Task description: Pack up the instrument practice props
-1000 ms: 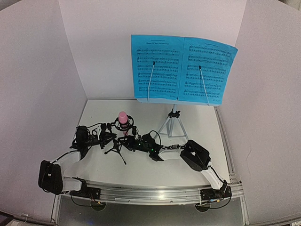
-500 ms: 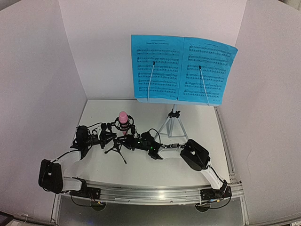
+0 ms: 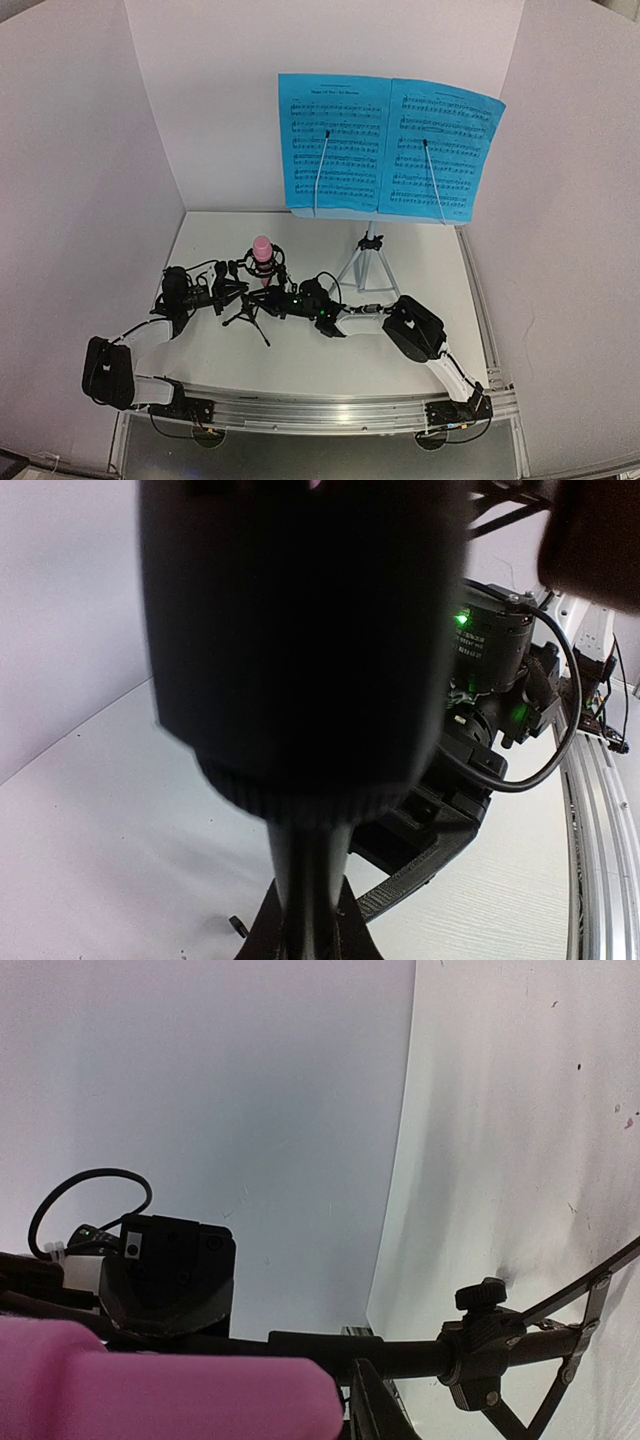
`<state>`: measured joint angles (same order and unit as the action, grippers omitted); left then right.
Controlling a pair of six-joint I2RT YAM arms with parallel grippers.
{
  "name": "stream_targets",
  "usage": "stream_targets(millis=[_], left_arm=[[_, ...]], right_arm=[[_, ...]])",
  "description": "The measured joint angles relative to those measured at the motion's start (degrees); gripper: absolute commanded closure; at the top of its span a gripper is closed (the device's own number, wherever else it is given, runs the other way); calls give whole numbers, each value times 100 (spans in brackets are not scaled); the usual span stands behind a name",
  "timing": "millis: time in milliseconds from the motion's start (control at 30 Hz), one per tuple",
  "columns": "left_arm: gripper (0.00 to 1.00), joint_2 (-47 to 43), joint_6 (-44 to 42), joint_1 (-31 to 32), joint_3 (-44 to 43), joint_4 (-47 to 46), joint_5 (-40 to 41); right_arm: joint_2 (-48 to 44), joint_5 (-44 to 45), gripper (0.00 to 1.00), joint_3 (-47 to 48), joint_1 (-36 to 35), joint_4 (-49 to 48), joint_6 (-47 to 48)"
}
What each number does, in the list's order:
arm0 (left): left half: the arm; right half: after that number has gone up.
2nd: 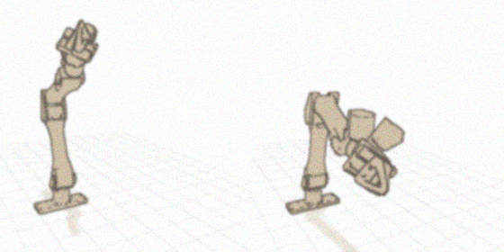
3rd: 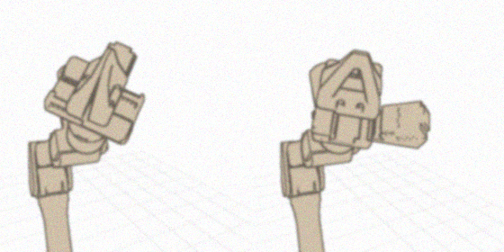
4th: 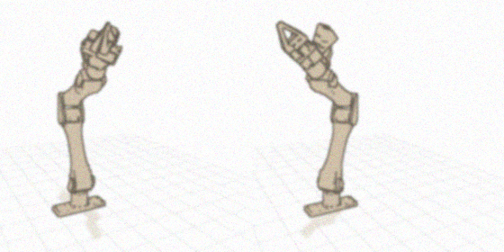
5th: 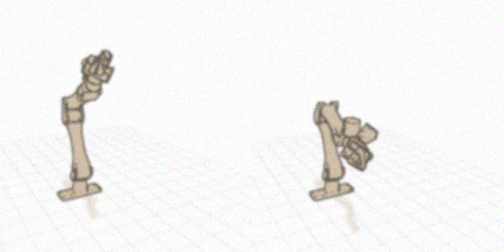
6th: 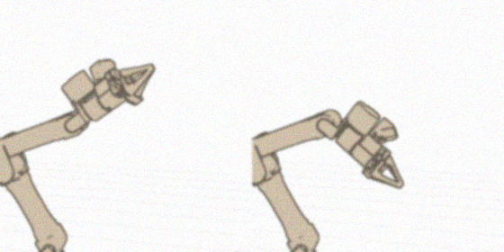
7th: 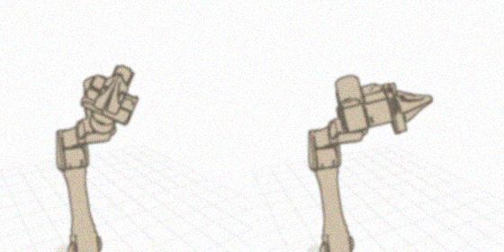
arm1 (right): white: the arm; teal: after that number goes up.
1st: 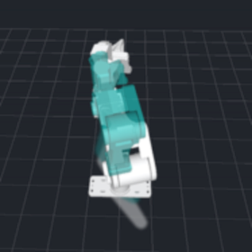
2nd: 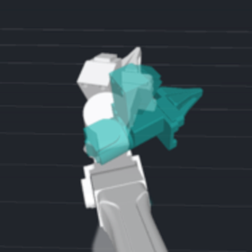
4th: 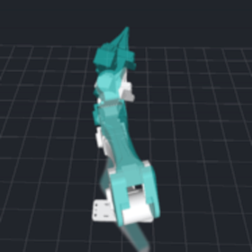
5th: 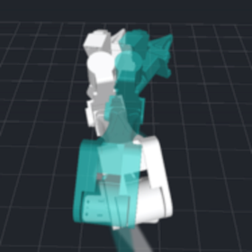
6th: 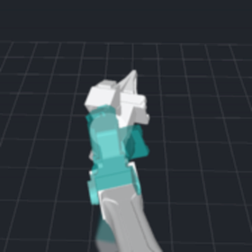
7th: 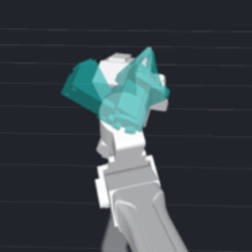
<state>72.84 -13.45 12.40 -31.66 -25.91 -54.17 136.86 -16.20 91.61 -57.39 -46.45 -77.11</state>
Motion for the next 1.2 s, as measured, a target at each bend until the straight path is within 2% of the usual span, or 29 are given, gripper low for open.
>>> stream_targets(millis=[133,167,300,467,633,800,1000,1200], left_arm=[[100,0,15,0,0,1,13],[100,0,31,0,0,2,23],[100,0,127,2,-2,11,43],[100,-2,164,2,-2,16,52],[100,-2,132,15,-33,101,34],[100,-2,55,39,-96,279,-68],[100,-1,77,2,-166,442,-204],[100,10,-56,2,-279,726,-289]], right_arm=[[0,-57,98,2,13,-19,-15],[0,-79,100,2,19,-16,-37],[0,-126,100,9,28,-17,142],[-5,-164,100,16,38,-10,1230],[-56,-205,100,-92,39,-102,2898],[-158,-284,100,-284,37,-211,5136],[-167,-392,100,-363,33,-394,7256],[-214,-464,100,-362,23,-245,8855]])
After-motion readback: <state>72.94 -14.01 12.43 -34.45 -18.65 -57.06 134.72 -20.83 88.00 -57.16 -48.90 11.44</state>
